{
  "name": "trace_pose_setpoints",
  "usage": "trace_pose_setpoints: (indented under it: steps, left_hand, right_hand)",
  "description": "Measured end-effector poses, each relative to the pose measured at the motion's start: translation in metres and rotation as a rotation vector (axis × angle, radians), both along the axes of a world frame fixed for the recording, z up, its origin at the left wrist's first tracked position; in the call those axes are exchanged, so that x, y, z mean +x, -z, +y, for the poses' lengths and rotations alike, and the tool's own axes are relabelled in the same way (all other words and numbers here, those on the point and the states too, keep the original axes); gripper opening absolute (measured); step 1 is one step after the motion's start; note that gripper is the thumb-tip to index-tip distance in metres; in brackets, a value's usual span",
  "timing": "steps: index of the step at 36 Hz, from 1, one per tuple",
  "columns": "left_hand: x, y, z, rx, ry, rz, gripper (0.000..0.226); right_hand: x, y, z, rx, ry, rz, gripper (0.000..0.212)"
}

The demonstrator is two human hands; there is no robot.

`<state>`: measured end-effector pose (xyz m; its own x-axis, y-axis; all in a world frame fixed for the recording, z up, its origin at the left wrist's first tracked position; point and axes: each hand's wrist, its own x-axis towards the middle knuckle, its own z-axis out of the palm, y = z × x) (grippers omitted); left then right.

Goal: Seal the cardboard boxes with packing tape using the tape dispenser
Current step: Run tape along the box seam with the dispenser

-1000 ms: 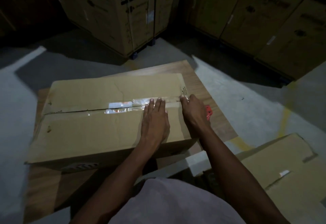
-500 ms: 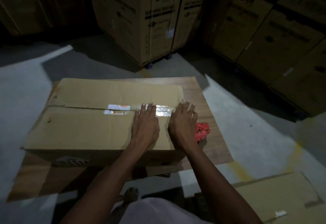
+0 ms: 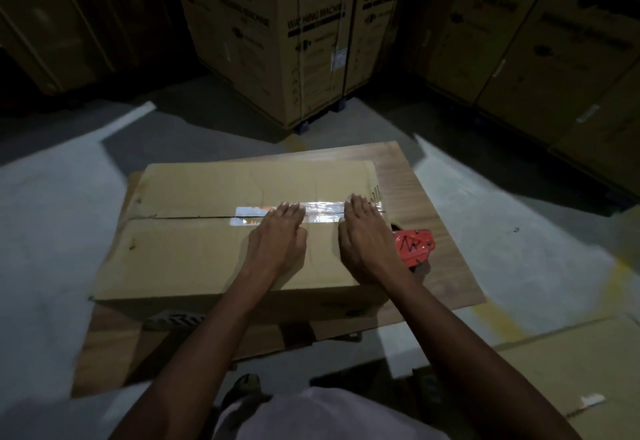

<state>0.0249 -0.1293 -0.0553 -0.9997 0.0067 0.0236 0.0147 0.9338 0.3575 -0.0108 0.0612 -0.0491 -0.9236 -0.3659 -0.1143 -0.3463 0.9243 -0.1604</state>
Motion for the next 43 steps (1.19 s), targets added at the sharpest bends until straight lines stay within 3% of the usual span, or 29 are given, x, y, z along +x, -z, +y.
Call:
trace_pose_setpoints:
  steps: [12, 21, 25, 28, 34, 39, 43]
  left_hand:
    - [0.018, 0.012, -0.078, -0.122, -0.15, 0.007, 0.051]
    - [0.013, 0.012, -0.101, -0.226, 0.06, -0.071, 0.059]
    - [0.018, 0.01, -0.119, -0.196, 0.077, -0.067, 0.06]
    - [0.031, 0.008, -0.151, -0.23, -0.042, -0.057, 0.059]
    - [0.04, 0.008, -0.18, -0.184, -0.091, -0.065, 0.061]
    - [0.035, 0.005, -0.173, -0.229, -0.054, -0.116, 0.065]
    - [0.035, 0.008, -0.187, -0.184, -0.008, -0.103, 0.062]
  right_hand:
    - [0.018, 0.0, -0.075, -0.033, 0.49, 0.022, 0.063]
    - [0.034, 0.007, -0.13, 0.057, 0.14, -0.018, 0.062]
    - [0.031, 0.001, -0.111, 0.094, 0.168, -0.004, 0.058]
    - [0.032, 0.001, -0.111, 0.075, 0.222, 0.004, 0.057]
    - [0.028, 0.016, -0.164, -0.006, 0.328, -0.023, 0.06]
    - [0.041, 0.023, -0.228, -0.015, 0.168, -0.028, 0.064]
    - [0.048, 0.02, -0.231, 0.021, 0.117, -0.005, 0.062]
